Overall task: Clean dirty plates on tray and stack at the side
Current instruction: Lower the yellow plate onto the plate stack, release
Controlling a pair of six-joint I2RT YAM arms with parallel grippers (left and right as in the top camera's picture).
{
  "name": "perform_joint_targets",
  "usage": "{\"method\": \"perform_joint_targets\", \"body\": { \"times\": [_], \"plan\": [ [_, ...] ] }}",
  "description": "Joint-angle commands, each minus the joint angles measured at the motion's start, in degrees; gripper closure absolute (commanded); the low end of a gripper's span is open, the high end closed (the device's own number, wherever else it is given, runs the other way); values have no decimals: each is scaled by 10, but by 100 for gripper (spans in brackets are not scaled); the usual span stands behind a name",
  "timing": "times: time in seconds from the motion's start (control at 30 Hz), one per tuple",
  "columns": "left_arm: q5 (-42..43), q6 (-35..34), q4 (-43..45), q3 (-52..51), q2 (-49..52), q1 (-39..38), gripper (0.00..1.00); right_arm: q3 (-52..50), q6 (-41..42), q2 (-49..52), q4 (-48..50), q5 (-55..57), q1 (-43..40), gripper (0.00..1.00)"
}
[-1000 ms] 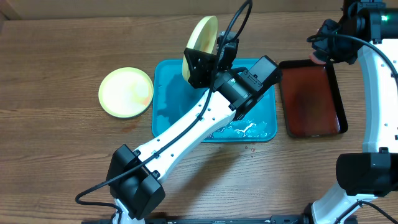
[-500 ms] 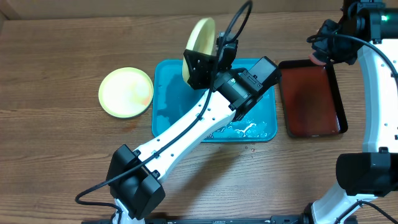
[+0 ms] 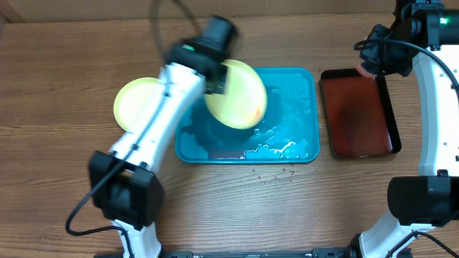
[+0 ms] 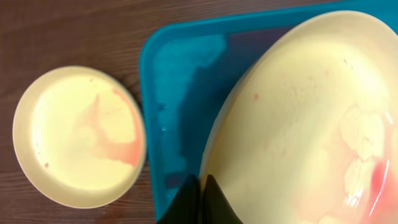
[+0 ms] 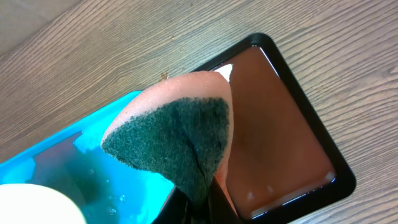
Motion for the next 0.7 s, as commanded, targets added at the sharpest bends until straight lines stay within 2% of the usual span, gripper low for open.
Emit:
{"method": "perform_joint_targets", "body": {
  "times": [0.0,0.17,0.3,0.53,0.67],
  "plan": [
    [136,25,-2,-1,-13,126,96,6,-2,-5,3,1,-4,96],
    [158,21,9,-29,-3,270,96,6,-2,-5,2,0,-4,96],
    [172,-16,66,-109,4,373,96,6,-2,-5,3,1,-4,96],
    [188,-17,177,-236,4,442,96,6,-2,-5,2,1,-4,96],
    [211,-16,224,-268,4,446,96,6,-2,-5,3,1,-4,96]
  ]
}}
